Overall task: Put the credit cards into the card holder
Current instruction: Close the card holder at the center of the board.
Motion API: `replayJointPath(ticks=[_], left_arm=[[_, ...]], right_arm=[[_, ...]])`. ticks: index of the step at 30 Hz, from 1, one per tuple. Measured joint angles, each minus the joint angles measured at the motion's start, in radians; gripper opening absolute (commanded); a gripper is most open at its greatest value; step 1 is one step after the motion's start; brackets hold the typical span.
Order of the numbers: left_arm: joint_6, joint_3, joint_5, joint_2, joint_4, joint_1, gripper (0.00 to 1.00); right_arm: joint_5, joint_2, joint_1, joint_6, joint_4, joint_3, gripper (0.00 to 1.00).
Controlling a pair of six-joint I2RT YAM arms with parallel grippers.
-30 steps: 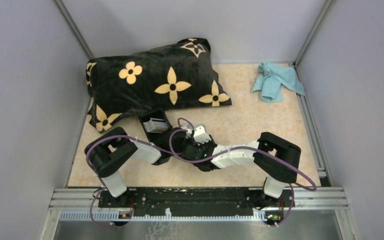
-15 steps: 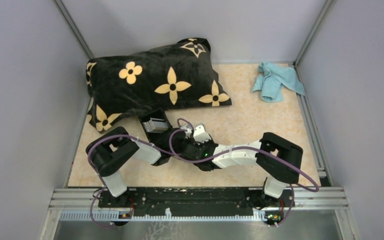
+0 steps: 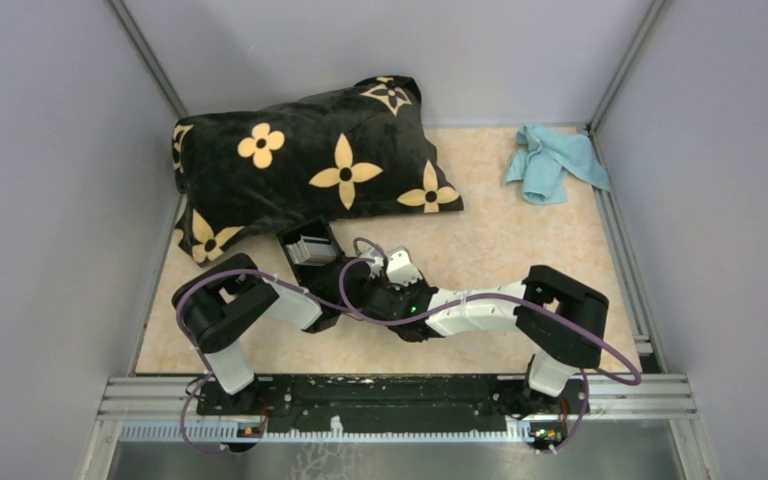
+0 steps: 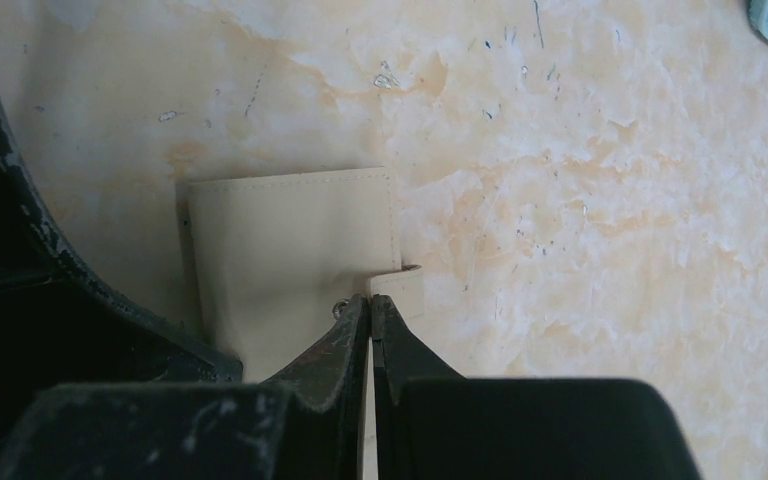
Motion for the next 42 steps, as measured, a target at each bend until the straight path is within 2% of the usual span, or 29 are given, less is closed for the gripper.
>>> replayJointPath(ticks=[42], left_arm=[[0.000, 0.000, 0.000, 0.000, -0.001, 0.000, 0.00]], right_arm=[[-0.092, -0.024, -0.021, -0.003, 0.007, 0.000, 0.00]])
